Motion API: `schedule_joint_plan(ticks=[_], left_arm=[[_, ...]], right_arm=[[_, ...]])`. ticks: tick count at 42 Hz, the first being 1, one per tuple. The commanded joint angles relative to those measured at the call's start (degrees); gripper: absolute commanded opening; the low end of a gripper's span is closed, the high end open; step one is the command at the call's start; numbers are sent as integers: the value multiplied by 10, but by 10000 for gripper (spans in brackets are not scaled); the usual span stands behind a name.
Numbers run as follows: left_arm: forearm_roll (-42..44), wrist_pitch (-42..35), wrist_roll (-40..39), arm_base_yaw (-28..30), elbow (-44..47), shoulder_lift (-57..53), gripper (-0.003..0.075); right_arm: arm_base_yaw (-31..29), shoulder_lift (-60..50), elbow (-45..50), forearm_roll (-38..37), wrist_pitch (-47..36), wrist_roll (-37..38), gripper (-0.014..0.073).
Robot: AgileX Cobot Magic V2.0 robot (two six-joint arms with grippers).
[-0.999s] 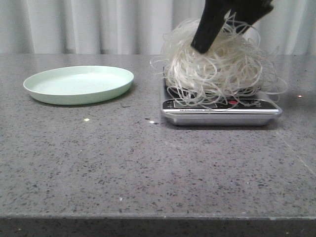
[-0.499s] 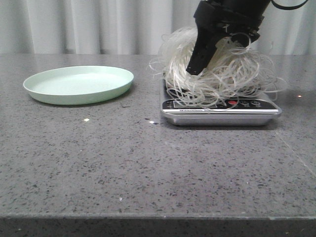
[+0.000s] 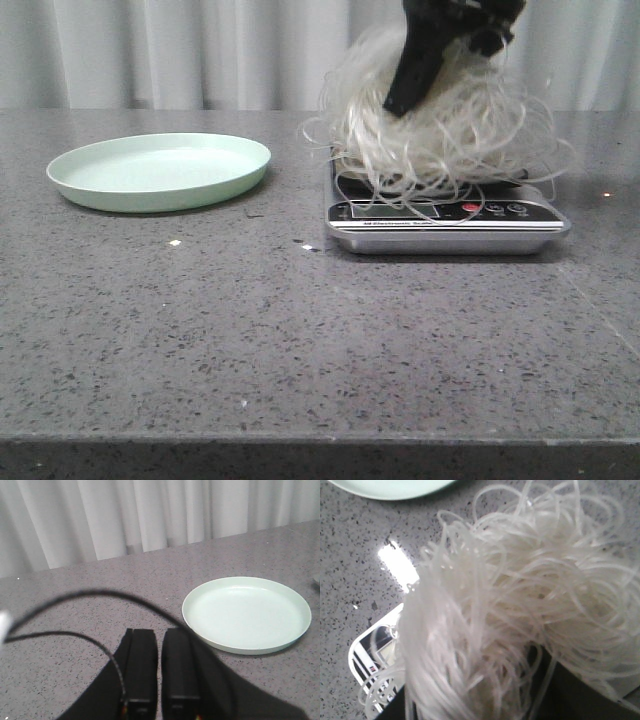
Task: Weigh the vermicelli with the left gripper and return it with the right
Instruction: 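Lower the right gripper into the vermicelli on the scale and grasp, then lift the vermicelli with the right gripper and carry it over the plate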
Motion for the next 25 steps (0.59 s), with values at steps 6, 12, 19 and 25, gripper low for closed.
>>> schedule_joint_plan(ticks=[6,12,19,25], left_arm=[[-5,-47,-6,0,-15,3,145],[-5,-47,-6,0,-15,3,145],[-5,-47,-6,0,-15,3,145],[-5,-47,-6,0,-15,3,145]], right_arm=[[-1,-30,-118,9,29,-4,151],[-1,-30,-181,11,30,5,151],[-1,-30,-245,58,30,5,151],[7,-30,-278,119,16,5,151]])
